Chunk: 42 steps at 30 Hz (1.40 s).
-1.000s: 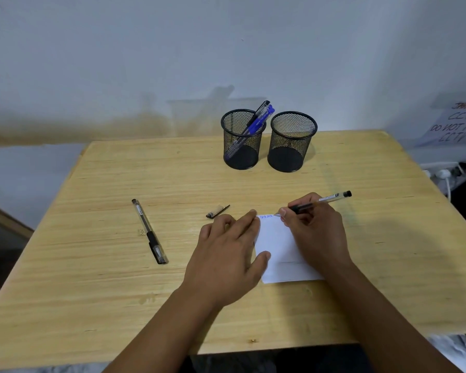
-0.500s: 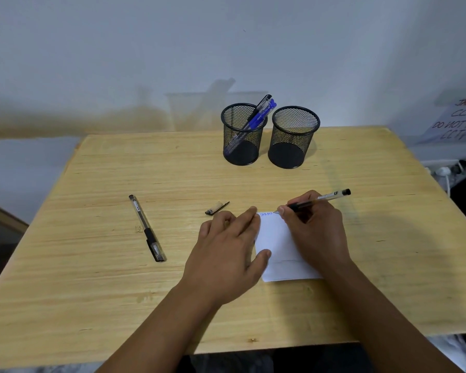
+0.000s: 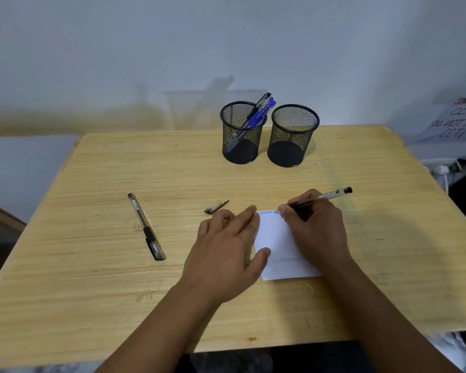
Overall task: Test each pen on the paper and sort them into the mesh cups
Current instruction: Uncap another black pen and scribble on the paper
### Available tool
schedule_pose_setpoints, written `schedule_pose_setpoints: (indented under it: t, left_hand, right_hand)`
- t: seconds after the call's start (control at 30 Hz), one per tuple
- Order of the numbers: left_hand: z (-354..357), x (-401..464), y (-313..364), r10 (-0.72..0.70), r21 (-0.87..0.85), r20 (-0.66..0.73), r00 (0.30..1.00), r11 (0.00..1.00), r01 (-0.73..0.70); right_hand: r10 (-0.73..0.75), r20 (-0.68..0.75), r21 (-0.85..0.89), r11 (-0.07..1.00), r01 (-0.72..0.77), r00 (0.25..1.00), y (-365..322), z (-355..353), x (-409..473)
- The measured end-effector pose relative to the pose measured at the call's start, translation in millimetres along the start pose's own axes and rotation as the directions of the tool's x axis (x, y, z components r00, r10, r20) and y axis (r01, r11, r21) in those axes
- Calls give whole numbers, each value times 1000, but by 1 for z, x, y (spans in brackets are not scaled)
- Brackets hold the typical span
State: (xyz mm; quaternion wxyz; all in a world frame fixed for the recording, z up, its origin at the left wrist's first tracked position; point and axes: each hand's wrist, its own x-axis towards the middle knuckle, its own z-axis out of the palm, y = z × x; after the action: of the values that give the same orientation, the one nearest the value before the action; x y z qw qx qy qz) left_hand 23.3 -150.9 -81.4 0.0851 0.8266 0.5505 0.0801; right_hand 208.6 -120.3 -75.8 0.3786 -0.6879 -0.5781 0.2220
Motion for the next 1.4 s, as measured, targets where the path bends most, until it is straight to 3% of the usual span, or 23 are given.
schedule_pose_setpoints:
  t: [1.4]
  left_hand:
    - [1,0,-1,-1,-10,-6,1000,1000,1]
  right_hand:
    - [38,-37,22,999,-37,999,-6,0,-1]
